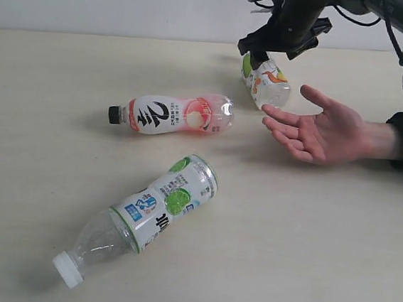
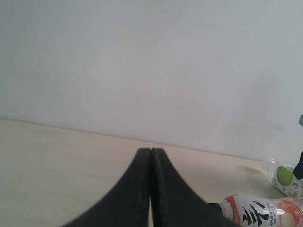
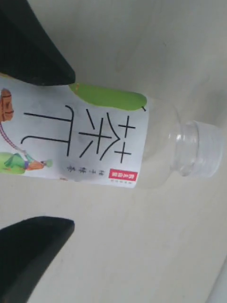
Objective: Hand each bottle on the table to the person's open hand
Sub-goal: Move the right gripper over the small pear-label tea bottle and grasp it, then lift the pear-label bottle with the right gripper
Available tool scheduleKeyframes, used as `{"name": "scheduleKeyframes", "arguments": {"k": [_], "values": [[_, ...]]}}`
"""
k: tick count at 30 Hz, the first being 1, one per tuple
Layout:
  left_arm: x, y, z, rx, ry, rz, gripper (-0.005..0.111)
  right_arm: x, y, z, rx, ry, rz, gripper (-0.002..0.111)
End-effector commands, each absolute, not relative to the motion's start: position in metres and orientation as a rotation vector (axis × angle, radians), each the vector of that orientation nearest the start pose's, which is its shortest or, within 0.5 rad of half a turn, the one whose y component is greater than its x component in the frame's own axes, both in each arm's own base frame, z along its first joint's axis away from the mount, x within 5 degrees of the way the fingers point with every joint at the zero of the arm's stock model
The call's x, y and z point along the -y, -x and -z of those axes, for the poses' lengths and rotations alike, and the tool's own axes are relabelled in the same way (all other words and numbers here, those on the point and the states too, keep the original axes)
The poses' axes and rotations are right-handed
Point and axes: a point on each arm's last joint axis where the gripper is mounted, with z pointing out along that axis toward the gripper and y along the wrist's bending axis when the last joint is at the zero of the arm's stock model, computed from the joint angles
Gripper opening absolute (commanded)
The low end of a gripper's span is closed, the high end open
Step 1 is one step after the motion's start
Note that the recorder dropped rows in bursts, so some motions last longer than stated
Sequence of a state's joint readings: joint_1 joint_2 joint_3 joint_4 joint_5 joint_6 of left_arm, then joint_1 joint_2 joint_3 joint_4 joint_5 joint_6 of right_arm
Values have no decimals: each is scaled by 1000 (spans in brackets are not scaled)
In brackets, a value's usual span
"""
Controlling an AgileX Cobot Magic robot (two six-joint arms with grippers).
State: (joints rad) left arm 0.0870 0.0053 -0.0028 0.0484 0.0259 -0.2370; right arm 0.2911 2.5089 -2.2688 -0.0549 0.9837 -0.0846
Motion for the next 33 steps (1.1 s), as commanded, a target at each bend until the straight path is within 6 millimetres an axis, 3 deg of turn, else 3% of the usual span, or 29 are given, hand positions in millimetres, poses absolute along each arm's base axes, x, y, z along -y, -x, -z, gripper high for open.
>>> {"name": "scheduleKeyframes", "arguments": {"k": [1,9,12,14,20,21,25,33], "values": [[-5,-56,-211,-1489,214,85,1,-151,-522,-150,-2647,529,15,73],[-5,-56,-211,-1489,214,85,1,-153,-523,-136,-2666,528,4,73],[-5,-56,-211,-1489,214,85,1,-153,-523,-134,-2668,526,3,68],[-5,-56,-211,-1489,214,85,1,-153,-524,-134,-2658,525,2,57],[-5,-56,-211,-1489,214,85,1,-153,-527,-144,-2594,521,9,8],[-5,-56,-211,-1489,214,85,1,-154,-528,-149,-2576,514,2,0],[-5,-56,-211,-1489,214,85,1,-153,-527,-174,-2530,482,-12,0],[-5,-56,-211,-1489,214,85,1,-146,-503,-257,-2504,419,-28,0]]}}
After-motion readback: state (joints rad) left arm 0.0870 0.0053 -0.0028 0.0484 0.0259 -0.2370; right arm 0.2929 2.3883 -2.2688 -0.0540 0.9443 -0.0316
